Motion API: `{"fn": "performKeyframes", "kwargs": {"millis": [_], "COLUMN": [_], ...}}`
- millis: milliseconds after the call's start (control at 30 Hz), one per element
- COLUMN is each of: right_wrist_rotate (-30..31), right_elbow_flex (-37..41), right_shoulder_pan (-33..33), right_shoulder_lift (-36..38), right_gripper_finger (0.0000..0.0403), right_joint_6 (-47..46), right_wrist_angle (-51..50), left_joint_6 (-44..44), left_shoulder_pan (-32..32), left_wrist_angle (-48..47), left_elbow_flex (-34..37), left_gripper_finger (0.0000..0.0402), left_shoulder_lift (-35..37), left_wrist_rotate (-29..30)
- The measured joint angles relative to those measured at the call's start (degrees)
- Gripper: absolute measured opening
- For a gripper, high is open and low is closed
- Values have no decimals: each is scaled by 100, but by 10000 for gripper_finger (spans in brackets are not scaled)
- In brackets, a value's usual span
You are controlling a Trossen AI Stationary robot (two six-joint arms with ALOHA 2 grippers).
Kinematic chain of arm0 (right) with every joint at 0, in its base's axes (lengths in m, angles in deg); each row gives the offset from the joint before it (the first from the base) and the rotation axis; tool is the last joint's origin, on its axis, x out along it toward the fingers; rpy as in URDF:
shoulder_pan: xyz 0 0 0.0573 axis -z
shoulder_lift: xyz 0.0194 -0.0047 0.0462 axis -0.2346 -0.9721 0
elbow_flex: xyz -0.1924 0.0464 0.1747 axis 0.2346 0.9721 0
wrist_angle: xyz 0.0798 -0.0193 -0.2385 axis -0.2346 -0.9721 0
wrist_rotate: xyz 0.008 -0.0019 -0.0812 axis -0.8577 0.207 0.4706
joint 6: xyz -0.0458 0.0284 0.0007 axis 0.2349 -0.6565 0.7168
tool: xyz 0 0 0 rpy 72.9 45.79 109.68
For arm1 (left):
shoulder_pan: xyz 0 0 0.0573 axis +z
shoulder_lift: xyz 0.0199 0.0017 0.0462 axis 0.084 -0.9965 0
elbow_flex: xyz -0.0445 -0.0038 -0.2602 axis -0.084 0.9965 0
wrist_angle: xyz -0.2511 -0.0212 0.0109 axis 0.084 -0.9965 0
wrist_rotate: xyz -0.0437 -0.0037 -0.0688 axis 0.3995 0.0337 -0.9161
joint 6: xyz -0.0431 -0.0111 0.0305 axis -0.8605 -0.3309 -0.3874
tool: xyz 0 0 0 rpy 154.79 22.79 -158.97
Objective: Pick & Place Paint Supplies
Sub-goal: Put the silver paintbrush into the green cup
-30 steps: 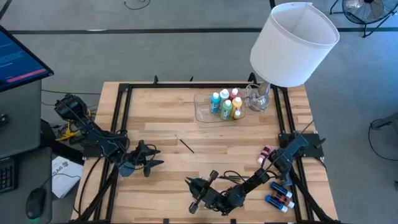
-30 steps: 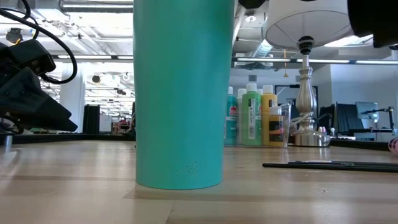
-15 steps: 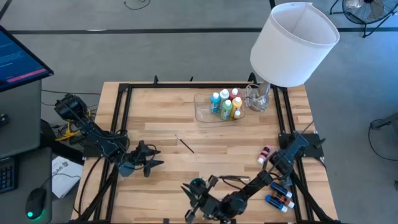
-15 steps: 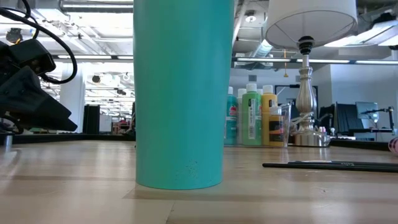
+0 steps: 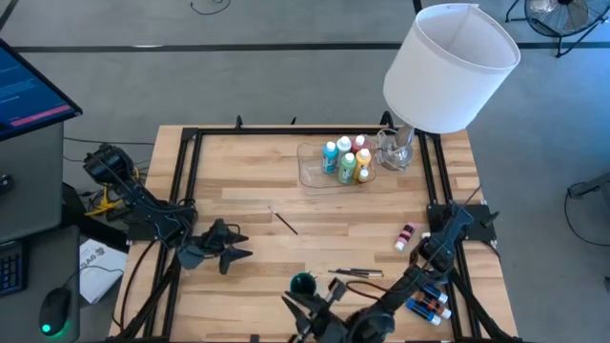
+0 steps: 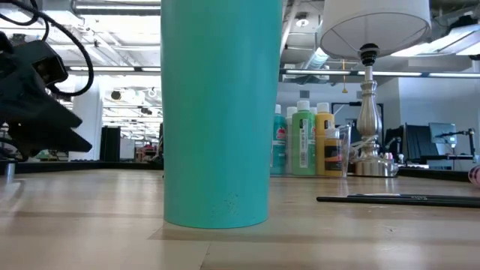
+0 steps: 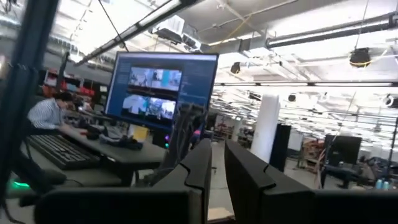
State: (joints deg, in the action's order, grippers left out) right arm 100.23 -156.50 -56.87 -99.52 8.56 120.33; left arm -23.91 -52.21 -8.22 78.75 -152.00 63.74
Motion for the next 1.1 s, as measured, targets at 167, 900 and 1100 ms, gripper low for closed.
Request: {"fn": "performKeyframes", "kwargs": {"millis": [167,900,1100], "right_wrist_rotate": [-18,-3318,-3349], "right_elbow_flex": [-720,-2179,-2177], "right_shoulder_pan": [-116,696,861], "right_shoulder_lift": [0,435,490], "right_gripper_finger": [38,120,162], "right_joint_6": [-125,-5474,-6036], "right_wrist_angle": [13,-5080,-5814], "left_joint_6": [2,716,726], "left_shoulder_pan": [0,0,-17], "left_wrist_angle": [732,1822,1824], "left_elbow_flex": [0,-2,-2], "left_gripper_finger": [186,186,186], "left_shoulder_lift": [0,50,50], "left_wrist_rotate": [173,-526,-891]}}
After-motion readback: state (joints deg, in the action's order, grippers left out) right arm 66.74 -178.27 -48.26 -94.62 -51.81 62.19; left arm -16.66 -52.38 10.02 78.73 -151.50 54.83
